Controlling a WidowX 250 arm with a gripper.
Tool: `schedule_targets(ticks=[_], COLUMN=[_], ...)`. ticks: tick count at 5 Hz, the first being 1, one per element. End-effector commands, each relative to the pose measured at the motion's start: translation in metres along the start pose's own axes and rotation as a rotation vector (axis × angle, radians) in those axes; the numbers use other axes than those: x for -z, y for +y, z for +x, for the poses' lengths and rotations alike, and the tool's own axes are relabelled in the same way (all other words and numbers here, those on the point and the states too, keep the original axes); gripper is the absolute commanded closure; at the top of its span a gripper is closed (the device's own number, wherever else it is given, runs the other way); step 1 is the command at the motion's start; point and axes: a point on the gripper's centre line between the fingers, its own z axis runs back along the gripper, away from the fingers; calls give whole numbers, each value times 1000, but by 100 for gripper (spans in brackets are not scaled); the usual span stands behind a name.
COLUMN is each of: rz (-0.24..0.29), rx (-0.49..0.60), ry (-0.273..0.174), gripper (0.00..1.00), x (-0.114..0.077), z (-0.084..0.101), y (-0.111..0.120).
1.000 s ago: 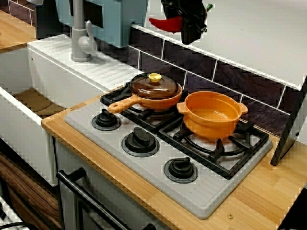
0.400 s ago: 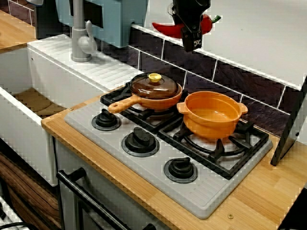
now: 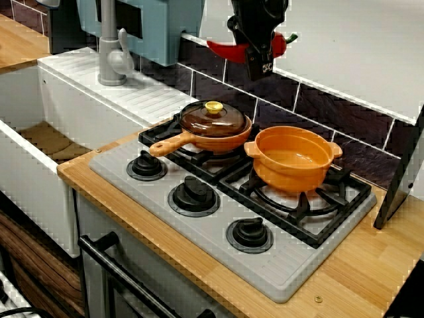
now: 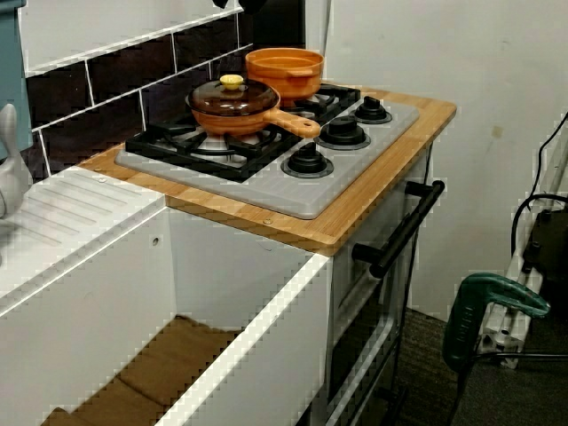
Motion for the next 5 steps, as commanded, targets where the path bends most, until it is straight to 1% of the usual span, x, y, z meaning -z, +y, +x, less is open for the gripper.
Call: schedule_targets(ticks=[1,2,3,4,5], rz=[-27,29,26,61,48], rx=[-44,-169,-307,-490,-524], ry=[-19,-11,45,97,141], gripper=[100,100,100,100,100], x=[-12,-14,-13,-11,-9], z=[11,10,9,12,19], y=[9,-2,-15,-20,-25])
